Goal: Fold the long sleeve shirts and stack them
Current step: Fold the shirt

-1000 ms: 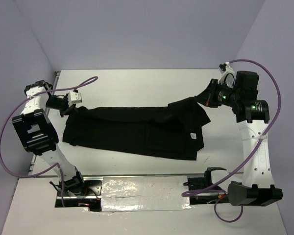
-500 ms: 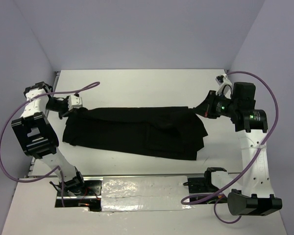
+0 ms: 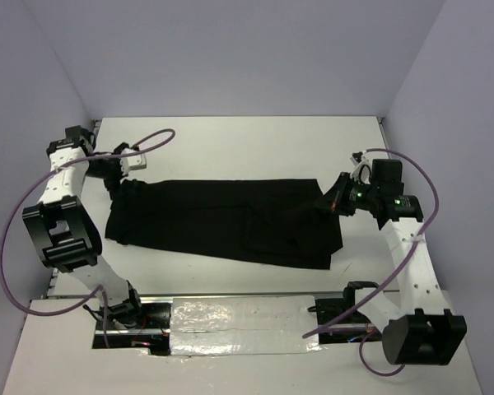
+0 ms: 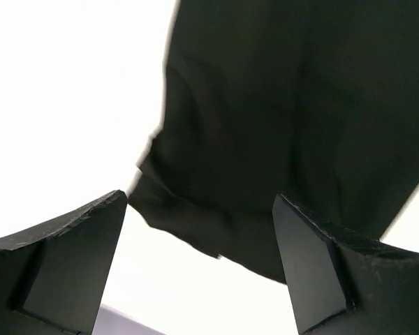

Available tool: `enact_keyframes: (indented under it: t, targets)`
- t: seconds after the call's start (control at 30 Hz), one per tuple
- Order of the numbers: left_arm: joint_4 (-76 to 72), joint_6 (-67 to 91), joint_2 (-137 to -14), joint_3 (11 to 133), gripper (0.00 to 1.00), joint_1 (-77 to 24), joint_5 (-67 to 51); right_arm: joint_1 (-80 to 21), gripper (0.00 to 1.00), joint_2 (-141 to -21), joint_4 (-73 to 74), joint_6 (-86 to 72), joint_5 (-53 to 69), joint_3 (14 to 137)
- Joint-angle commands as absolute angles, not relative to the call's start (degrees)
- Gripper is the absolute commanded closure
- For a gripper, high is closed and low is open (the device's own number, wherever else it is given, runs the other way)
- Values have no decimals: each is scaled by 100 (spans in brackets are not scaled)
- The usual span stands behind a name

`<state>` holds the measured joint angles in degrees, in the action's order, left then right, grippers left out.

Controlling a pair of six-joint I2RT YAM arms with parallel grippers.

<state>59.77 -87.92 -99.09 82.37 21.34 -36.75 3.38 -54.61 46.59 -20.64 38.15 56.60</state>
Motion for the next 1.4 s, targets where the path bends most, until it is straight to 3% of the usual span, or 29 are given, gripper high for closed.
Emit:
enact_keyframes:
  t: [0.0,0.3,0.37,0.4,0.43,0.53,0.67,0.83,0.97,1.03,1.07,1.13,1.37]
  targets:
    - [5599,-7788,-9379,8473,1,1506,-4070,343,100,-5730,3587,-2636,3701,5214]
    - [4677,-6611,-9158,8068,1,63,-3727,413,98,-7756,2559,-2900,2638,5440]
    - [4510,-6215,-9193,8112,1,-437,-3551,413,88,-8180,2470,-2918,2619,5728]
    - [4396,-6109,-9237,8138,1,-570,-3516,404,71,-8592,2470,-2874,2619,5844]
    - [4351,-5926,-9272,8173,1,-693,-3481,404,64,-8796,2548,-2804,2576,5967]
    - [4211,-5609,-9360,8270,1,-1098,-3402,413,53,-9184,2987,-2479,2058,6477]
    - [4201,-5432,-9343,8306,1,-1756,-3340,422,36,-8825,3252,-2355,1249,6347]
    - [4289,-5265,-9369,8332,1,-2258,-3287,483,39,-8192,3226,-2733,950,5224]
    - [4368,-5291,-9404,8271,1,-2566,-3156,562,53,-7832,3041,-2883,914,4694]
    - [4394,-5309,-9396,8244,1,-2671,-3129,597,51,-7744,3085,-2874,809,4580]
    - [4429,-5317,-9404,8244,1,-2698,-3138,641,44,-7639,3024,-2865,800,4536]
    - [4447,-5309,-9413,8227,1,-2759,-3164,738,40,-7568,2971,-2839,992,4422]
    - [4430,-5273,-9413,8218,1,-2804,-3155,756,42,-7541,2786,-2918,1528,4061]
